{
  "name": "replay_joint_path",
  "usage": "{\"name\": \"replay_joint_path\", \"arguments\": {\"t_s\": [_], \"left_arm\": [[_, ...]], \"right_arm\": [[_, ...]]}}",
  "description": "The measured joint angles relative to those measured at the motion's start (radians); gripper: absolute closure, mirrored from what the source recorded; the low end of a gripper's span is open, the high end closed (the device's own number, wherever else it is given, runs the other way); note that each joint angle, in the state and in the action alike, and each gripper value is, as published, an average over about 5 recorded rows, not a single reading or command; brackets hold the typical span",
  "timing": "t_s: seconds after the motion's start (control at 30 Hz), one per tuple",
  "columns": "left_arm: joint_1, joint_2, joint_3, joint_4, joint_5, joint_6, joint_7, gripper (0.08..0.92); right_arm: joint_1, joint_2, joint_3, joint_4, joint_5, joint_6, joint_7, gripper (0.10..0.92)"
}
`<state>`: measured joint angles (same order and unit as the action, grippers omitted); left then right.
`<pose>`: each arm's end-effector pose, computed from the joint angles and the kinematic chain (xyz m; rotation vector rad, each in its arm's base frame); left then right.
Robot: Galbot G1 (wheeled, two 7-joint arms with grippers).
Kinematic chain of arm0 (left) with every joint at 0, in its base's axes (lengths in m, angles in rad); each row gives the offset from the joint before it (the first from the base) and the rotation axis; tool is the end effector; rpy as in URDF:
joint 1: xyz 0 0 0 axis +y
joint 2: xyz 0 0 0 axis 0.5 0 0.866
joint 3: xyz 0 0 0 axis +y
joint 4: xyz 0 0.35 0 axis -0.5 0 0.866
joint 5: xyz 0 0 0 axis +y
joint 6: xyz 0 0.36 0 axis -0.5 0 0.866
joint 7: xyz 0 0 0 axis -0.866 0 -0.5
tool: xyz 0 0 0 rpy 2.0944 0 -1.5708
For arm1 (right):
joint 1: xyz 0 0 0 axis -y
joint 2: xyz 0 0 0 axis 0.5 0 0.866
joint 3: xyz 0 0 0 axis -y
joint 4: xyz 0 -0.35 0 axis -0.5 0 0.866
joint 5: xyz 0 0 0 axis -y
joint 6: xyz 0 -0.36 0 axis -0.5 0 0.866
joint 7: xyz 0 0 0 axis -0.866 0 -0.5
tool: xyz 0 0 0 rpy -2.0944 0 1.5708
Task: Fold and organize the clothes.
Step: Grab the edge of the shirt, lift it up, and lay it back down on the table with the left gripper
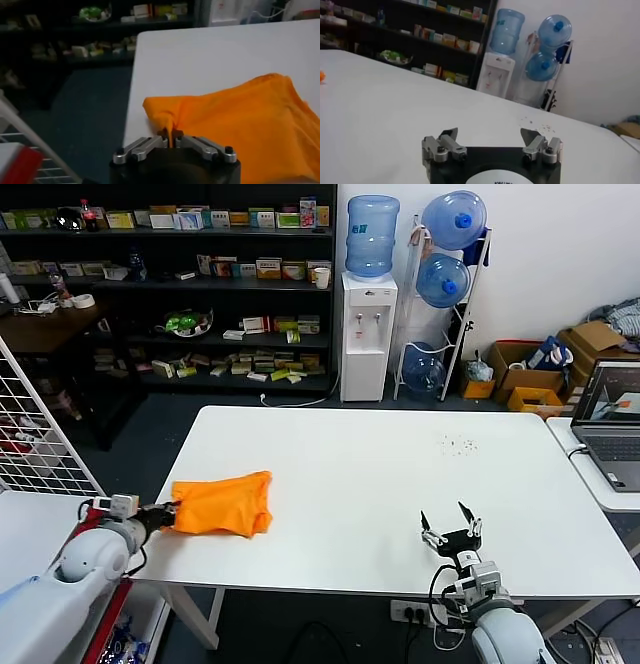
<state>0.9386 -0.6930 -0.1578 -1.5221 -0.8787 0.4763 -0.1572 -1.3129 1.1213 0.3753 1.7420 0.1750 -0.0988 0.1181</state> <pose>0.3700 0.2006 -0.2954 -0.0482 -2.4664 -0.1517 0.2643 -0.0782 -0.3650 0.1434 -2.8858 0.3757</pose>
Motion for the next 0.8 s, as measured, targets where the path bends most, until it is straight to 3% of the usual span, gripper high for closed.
{"name": "replay_joint_path", "arguments": {"t_s": [0.27,0.53,0.8], "left_arm": [[-0.033,0.144,-0.010,0.070,0.038,-0.029,-0.026,0.869],[-0.061,0.301,-0.008,0.059,0.015,-0.022,-0.058,0.869],[-0.057,0.350,-0.001,-0.037,-0.057,0.002,-0.121,0.869]], "right_arm": [[0.030,0.005,-0.032,-0.007,0.005,-0.001,-0.001,0.203],[0.040,0.022,-0.054,-0.013,-0.001,0.007,-0.004,0.203],[0.024,0.029,-0.052,-0.004,-0.013,0.016,-0.004,0.203]]}}
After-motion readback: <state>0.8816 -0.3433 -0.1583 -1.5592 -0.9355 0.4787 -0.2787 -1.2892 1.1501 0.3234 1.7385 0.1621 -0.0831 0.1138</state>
